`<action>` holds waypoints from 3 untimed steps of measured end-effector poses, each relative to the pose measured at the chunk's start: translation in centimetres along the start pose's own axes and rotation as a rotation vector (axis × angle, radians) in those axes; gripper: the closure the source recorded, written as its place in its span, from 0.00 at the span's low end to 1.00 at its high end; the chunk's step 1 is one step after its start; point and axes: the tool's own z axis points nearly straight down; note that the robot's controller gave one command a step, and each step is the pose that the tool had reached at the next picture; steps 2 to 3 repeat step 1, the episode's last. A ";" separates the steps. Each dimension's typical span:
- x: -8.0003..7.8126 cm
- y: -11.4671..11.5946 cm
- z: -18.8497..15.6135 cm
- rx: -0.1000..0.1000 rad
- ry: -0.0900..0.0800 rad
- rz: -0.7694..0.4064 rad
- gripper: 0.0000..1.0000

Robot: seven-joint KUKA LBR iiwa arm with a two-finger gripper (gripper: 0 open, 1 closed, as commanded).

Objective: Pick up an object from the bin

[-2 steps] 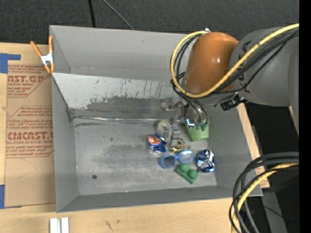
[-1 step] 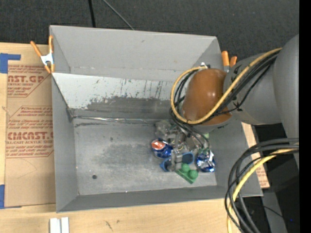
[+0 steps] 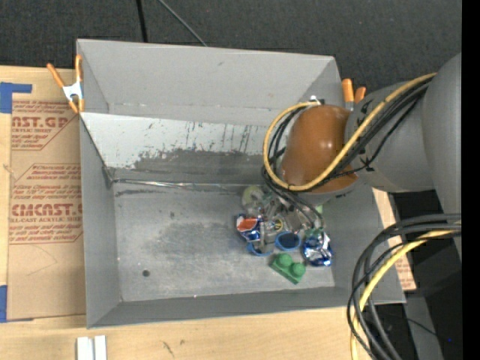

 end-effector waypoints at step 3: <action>6.4 2.6 -17.8 0.002 -0.007 -0.032 1.00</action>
Offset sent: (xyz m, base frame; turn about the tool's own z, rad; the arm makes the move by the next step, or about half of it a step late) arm -0.0691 0.0122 0.1741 -0.0323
